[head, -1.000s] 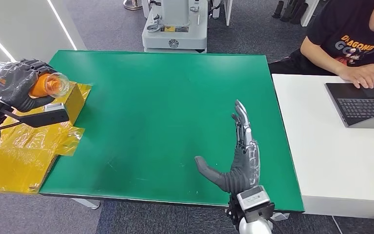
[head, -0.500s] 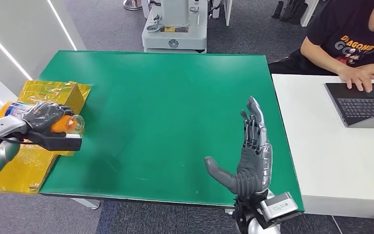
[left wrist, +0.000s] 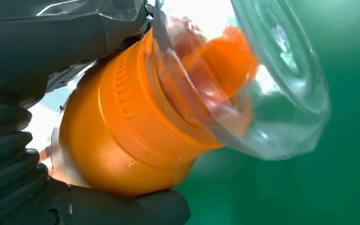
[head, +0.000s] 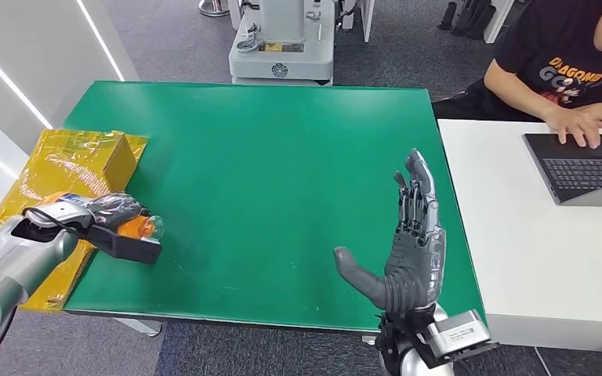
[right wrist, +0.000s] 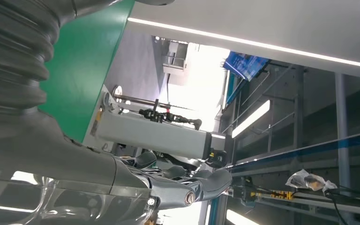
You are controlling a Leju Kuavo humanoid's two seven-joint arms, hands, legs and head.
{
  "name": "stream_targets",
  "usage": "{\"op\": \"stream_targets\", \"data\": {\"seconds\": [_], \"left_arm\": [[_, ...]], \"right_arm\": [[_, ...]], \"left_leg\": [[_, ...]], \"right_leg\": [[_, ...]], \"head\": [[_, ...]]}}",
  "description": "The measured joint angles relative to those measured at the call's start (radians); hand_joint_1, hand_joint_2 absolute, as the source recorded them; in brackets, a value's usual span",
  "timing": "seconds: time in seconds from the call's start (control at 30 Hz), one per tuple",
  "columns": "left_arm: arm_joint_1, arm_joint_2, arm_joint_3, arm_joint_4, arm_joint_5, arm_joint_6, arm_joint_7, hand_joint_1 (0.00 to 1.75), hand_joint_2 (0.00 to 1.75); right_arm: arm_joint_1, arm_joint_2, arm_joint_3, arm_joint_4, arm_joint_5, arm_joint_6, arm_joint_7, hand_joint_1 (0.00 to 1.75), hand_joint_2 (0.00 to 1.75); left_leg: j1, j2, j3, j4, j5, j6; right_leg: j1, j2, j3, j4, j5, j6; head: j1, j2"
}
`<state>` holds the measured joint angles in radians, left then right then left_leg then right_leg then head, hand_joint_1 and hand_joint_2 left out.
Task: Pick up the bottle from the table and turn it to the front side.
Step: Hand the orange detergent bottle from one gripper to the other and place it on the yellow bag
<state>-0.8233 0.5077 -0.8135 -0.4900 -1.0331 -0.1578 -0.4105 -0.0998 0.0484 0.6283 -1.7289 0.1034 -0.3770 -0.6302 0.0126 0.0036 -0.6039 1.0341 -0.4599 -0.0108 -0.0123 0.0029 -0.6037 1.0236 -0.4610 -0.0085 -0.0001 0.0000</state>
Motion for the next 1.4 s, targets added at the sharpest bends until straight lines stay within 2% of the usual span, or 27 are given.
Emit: {"op": "stream_targets", "data": {"seconds": [0.37,0.6,0.63,0.73,0.77,1.03,1.23,1.3,1.4], "left_arm": [[-0.039,-0.086,-0.043,0.070,-0.006,0.023,-0.022,1.75,1.75],[-0.051,-0.124,-0.059,0.095,0.001,0.043,0.012,1.75,1.75],[-0.050,-0.126,-0.059,0.099,0.003,0.046,0.023,1.66,1.75],[-0.040,-0.126,-0.059,0.112,0.005,0.062,0.066,0.35,1.75],[-0.032,-0.125,-0.059,0.115,0.004,0.071,0.086,0.00,1.75],[-0.008,-0.120,-0.059,0.128,-0.003,0.099,0.186,0.00,1.75],[-0.011,-0.129,-0.040,0.143,-0.020,-0.019,0.366,0.00,1.75],[-0.011,-0.132,-0.027,0.147,-0.023,-0.048,0.404,0.00,1.75],[-0.001,-0.132,-0.002,0.150,-0.025,-0.033,0.424,0.00,1.75]], "right_arm": [[-0.010,0.000,0.008,0.005,-0.012,0.002,0.021,0.00,1.75],[-0.013,0.000,0.019,0.005,-0.014,0.026,0.032,0.00,1.75],[-0.013,0.000,0.020,0.006,-0.014,0.031,0.032,0.00,1.75],[-0.013,0.000,0.020,0.010,-0.012,0.038,0.032,0.00,1.75],[-0.013,0.001,0.020,0.011,-0.011,0.039,0.032,0.00,1.75],[-0.013,0.004,0.020,0.012,0.002,0.045,0.033,0.00,1.75],[-0.013,0.020,0.020,0.019,0.022,0.050,0.037,0.00,1.75],[-0.013,0.026,0.020,0.023,0.027,0.053,0.037,0.00,1.75],[-0.013,0.030,0.020,0.032,0.029,0.057,0.037,0.00,1.75]], "left_leg": [[0.000,-0.001,0.000,0.000,0.000,0.000],[0.000,-0.001,0.000,0.000,0.000,0.000],[0.000,-0.001,0.000,0.000,0.000,0.000],[0.000,-0.001,0.000,0.000,0.000,0.000],[0.000,-0.001,0.000,0.000,0.000,0.000],[0.000,-0.002,0.000,-0.001,0.000,0.000],[0.000,-0.001,0.006,-0.002,0.000,0.000],[0.000,0.000,0.008,-0.003,0.000,-0.001],[0.000,0.001,0.010,-0.004,0.000,-0.001]], "right_leg": [[0.000,-0.001,0.000,0.000,0.000,0.000],[0.000,-0.001,0.000,0.000,0.000,0.000],[0.000,-0.001,0.000,0.000,0.000,0.000],[0.000,0.000,0.000,0.000,0.000,0.000],[0.000,0.000,0.000,0.000,0.000,0.000],[0.000,-0.002,0.001,0.000,-0.001,0.000],[0.000,-0.001,0.006,0.000,-0.001,0.000],[0.000,0.000,0.007,0.000,-0.001,0.000],[-0.001,0.001,0.007,0.000,-0.001,-0.001]], "head": [[0.000,0.000],[0.000,0.000],[0.000,0.000],[0.000,0.000],[0.000,0.000],[0.000,0.000],[0.000,0.000],[0.000,0.000],[0.000,0.000]]}}
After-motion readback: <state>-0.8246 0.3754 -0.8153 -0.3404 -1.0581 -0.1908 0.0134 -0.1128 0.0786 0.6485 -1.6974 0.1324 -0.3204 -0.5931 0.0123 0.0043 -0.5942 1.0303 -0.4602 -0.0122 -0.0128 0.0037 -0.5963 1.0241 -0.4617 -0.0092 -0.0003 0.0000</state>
